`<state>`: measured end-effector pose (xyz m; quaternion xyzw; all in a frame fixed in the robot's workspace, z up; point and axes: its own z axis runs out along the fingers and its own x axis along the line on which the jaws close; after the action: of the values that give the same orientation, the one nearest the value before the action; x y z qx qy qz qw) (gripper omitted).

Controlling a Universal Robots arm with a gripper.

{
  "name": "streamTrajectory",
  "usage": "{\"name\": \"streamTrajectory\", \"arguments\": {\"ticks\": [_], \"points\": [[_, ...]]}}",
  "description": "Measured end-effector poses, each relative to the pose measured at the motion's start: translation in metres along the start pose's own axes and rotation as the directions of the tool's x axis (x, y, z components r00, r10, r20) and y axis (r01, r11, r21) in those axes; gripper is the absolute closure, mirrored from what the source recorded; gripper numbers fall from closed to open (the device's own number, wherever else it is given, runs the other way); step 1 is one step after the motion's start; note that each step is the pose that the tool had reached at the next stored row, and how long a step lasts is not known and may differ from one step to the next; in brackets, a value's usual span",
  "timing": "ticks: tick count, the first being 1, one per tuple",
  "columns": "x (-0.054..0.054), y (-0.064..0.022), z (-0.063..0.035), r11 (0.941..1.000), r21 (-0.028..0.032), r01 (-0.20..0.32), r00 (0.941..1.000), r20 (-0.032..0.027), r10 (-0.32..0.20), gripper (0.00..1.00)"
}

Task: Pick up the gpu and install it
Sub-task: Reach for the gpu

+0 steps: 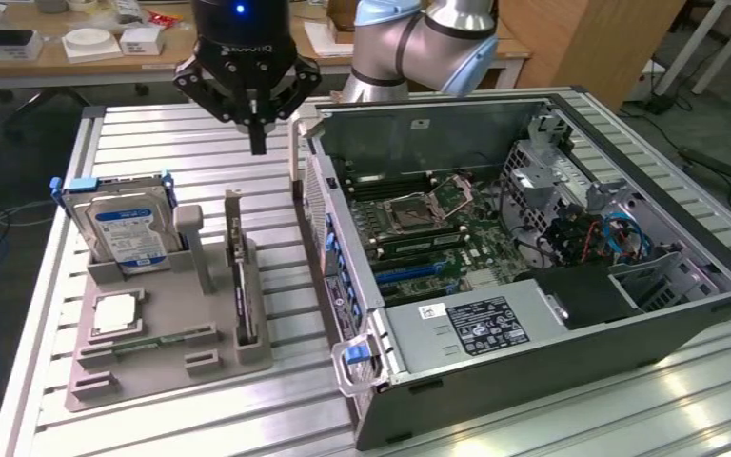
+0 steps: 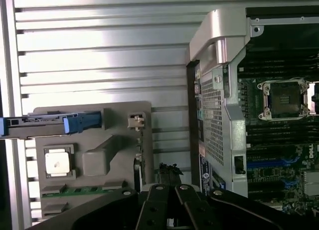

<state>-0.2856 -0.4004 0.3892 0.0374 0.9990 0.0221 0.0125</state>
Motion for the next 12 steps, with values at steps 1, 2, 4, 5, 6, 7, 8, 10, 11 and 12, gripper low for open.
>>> {"name": "streamTrajectory", "arguments": {"ticks": [1, 2, 4, 5, 6, 7, 8, 10, 11, 12], "points": [[0.002, -0.0002, 0.0000, 1.0000, 0.0001, 0.000, 1.0000, 0.0000, 0.000, 0.90], [0.004, -0.0005, 0.0000, 1.0000, 0.0000, 0.000, 1.0000, 0.0000, 0.000, 0.90], [0.009, -0.0009, 0.0000, 1.0000, 0.0001, 0.000, 1.0000, 0.0000, 0.000, 0.90], [0.011, -0.0011, 0.0000, 1.0000, 0.0000, 0.000, 1.0000, 0.0000, 0.000, 0.90], [0.013, -0.0013, 0.0000, 1.0000, 0.0000, 0.000, 1.0000, 0.0000, 0.000, 0.90], [0.015, -0.0015, 0.0000, 1.0000, 0.0000, 0.000, 1.0000, 0.0000, 0.000, 0.90], [0.016, -0.0016, 0.0000, 1.0000, 0.0000, 0.000, 1.0000, 0.0000, 0.000, 0.90], [0.020, -0.0020, 0.0000, 1.0000, 0.0000, 0.000, 1.0000, 0.0001, 0.000, 0.90], [0.023, -0.0022, 0.0000, 1.0000, 0.0001, 0.000, 1.0000, 0.0000, 0.000, 0.90], [0.025, -0.0024, 0.0000, 1.0000, 0.0000, 0.000, 1.0000, 0.0000, 0.000, 0.90]]}}
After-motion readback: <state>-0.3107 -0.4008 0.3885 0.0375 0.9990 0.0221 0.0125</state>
